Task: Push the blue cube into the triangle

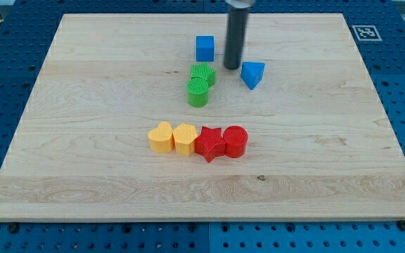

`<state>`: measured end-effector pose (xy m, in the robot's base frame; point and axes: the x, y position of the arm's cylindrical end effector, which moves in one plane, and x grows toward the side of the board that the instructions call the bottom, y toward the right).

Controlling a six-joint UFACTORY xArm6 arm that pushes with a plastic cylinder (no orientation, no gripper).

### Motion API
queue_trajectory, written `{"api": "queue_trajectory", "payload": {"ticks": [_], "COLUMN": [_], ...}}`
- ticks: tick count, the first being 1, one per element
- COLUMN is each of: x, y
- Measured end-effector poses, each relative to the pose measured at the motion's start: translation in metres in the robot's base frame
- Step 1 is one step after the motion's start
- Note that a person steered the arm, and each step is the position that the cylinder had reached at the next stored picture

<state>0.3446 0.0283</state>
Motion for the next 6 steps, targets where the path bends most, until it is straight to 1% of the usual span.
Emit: {"api": "queue_trajectory", "payload": {"ticks": [1, 2, 3, 4, 5, 6], "x": [-0.005, -0.026, -0.064, -0.054, -0.011, -0.01], "y": [-0.055, -0.097, -0.079, -0.014, 0.056, 0.06]}}
